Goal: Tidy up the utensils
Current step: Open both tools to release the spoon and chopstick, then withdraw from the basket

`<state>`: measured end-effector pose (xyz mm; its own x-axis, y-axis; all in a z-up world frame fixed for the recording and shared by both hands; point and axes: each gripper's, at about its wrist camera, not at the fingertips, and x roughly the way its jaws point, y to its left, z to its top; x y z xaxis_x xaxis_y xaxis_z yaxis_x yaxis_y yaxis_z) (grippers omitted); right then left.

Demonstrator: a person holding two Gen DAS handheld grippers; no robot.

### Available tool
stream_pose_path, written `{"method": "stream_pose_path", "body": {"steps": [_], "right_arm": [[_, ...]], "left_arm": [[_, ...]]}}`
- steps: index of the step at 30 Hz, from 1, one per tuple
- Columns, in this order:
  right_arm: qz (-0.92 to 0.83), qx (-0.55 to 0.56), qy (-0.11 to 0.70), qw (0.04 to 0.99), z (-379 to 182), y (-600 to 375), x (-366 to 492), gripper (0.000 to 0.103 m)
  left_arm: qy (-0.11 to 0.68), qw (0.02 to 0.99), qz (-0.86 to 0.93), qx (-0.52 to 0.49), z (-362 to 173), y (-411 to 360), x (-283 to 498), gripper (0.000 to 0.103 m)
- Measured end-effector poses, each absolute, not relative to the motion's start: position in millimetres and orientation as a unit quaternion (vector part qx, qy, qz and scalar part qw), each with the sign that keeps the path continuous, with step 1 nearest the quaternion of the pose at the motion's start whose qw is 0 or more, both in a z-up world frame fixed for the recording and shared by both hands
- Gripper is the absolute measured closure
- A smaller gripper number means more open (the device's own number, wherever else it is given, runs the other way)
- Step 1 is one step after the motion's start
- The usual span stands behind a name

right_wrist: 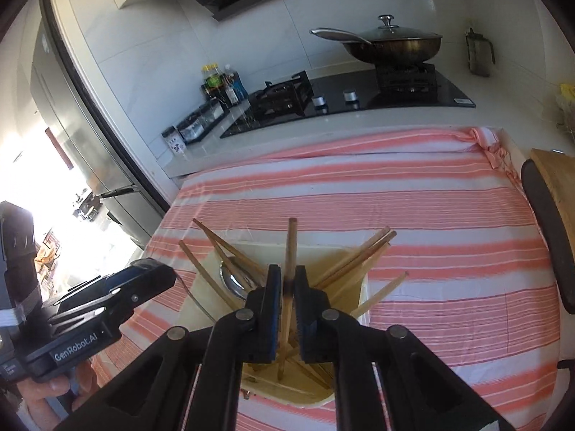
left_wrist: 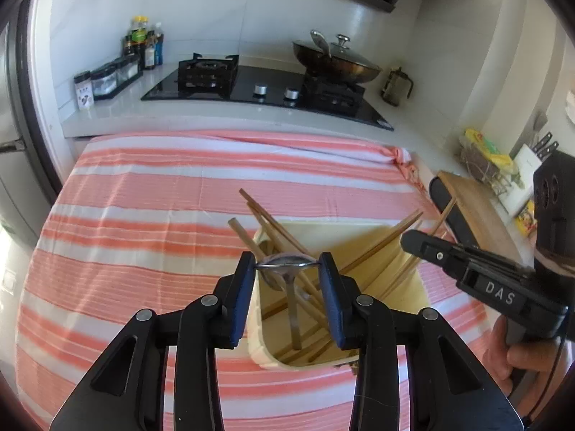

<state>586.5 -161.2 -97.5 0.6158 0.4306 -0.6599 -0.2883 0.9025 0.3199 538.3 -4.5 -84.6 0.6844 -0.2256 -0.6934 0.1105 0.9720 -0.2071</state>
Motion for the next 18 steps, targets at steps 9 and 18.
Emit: {"method": "stream_pose_path", "body": {"steps": [9, 18], "right_arm": [[0.171, 0.057, 0.324, 0.929, -56, -187, 539, 0.043], [0.115, 0.002, 0.265, 0.957, -31, -207, 380, 0.014]], "left_arm": [[0.307, 0.948, -0.068, -0.041, -59, 9, 461, 0.001], [0.285, 0.957, -0.047, -0.008, -45, -20, 340, 0.000]]}}
